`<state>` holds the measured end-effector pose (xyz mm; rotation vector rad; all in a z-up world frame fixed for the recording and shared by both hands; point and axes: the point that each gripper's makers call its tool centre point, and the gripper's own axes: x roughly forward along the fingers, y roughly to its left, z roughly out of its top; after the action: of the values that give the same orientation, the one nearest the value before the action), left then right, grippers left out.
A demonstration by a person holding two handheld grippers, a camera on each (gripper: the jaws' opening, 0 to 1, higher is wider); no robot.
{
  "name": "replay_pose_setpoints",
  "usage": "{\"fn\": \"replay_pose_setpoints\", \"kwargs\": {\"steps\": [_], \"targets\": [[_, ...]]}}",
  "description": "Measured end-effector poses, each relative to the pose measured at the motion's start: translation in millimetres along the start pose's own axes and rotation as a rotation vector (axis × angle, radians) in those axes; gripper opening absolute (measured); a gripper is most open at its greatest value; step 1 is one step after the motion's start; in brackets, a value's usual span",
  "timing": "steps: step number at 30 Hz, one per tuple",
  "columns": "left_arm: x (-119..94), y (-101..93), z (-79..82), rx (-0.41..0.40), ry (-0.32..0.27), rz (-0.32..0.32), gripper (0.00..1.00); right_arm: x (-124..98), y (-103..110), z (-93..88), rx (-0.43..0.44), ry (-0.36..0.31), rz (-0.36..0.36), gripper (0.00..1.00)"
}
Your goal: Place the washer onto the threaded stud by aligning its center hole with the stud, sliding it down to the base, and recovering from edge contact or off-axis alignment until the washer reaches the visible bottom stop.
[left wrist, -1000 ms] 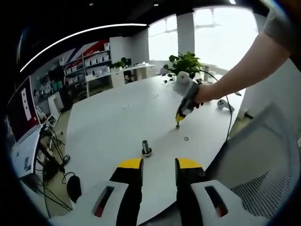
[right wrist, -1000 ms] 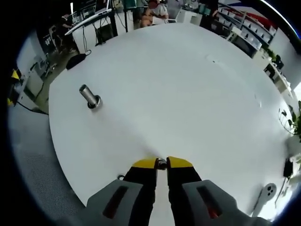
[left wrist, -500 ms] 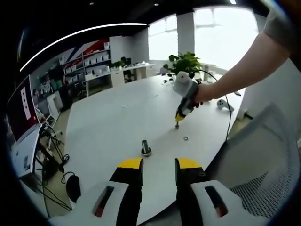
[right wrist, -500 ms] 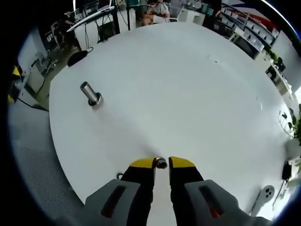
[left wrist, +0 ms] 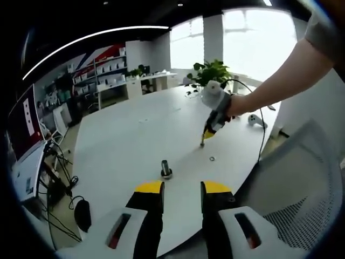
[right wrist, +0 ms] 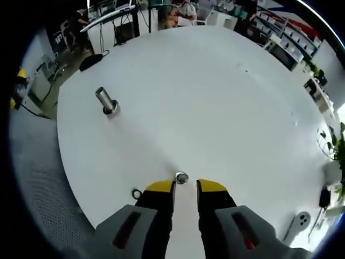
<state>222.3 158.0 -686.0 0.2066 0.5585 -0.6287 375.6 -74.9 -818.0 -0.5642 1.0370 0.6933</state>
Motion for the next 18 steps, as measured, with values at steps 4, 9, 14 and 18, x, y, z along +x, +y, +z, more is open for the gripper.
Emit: {"fn": "replay_pose_setpoints", "kwargs": {"steps": [4,9,14,18], "targets": [[0,-0.2,-0.2,0.001,0.001,0.0,0.25,-2,4,-9.6,0.01,0.012,0.004,0.2],[0,-0.4,-0.1,0.001,0.001,-0.001,0.25,1,20,-18.9,0.014,0.025,0.039,0.22],[0,-0.4,0.2,0.0,-0.001,-0.003,0.25,11,39,-25.6,-0.007,0.049,0.091,0.23],[0,-0.8,0.2,0.0,-0.001,-0.005,0.25,14,47,-30.8,-0.06,0.074,0.116,0.24]]}}
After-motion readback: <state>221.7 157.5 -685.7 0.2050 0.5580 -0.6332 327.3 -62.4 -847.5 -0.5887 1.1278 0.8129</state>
